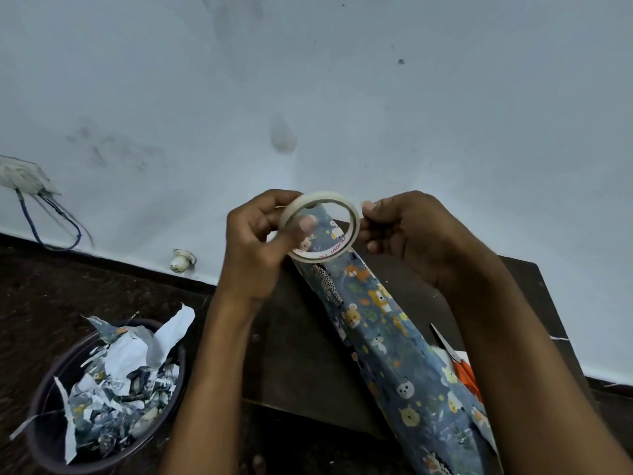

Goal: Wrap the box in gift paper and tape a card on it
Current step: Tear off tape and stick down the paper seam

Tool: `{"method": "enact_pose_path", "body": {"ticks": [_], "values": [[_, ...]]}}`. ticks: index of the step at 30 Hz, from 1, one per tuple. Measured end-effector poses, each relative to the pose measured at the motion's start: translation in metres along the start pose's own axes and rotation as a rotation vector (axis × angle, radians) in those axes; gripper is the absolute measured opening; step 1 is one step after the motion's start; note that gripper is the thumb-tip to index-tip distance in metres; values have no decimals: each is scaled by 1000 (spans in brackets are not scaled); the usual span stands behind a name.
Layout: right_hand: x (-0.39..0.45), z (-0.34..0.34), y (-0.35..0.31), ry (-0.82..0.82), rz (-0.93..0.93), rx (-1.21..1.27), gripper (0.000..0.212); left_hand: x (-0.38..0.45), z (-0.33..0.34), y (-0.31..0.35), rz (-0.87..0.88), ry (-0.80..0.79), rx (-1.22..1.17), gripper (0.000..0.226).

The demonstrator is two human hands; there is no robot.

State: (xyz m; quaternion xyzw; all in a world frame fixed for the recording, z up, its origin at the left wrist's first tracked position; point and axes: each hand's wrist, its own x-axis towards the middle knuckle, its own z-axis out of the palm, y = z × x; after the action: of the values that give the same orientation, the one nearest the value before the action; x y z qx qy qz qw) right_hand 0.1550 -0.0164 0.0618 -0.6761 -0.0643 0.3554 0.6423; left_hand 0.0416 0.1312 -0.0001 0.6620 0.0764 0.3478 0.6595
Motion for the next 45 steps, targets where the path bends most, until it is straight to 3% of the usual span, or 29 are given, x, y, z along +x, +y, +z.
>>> {"method": "enact_pose_path", "body": {"ticks": [2, 5, 12, 19, 27, 45], "values": [[0, 1, -7, -44, 22, 47, 13, 0, -7, 1, -29, -18, -102, 17], [2, 2, -11, -33, 39, -118, 19, 0, -10, 7, -39, -24, -95, 15], [23, -3, 4, 179, -1, -429, 29, -2, -9, 10, 4, -49, 292, 10], [26, -8, 25, 308, -35, -374, 19, -2, -3, 15, -113, -106, 506, 7], [26, -13, 31, 375, -225, -586, 13, 0, 2, 30, -269, -133, 704, 15], [21, -7, 66, 482, -345, -600, 13, -2, 3, 22, -352, -176, 811, 7]]}}
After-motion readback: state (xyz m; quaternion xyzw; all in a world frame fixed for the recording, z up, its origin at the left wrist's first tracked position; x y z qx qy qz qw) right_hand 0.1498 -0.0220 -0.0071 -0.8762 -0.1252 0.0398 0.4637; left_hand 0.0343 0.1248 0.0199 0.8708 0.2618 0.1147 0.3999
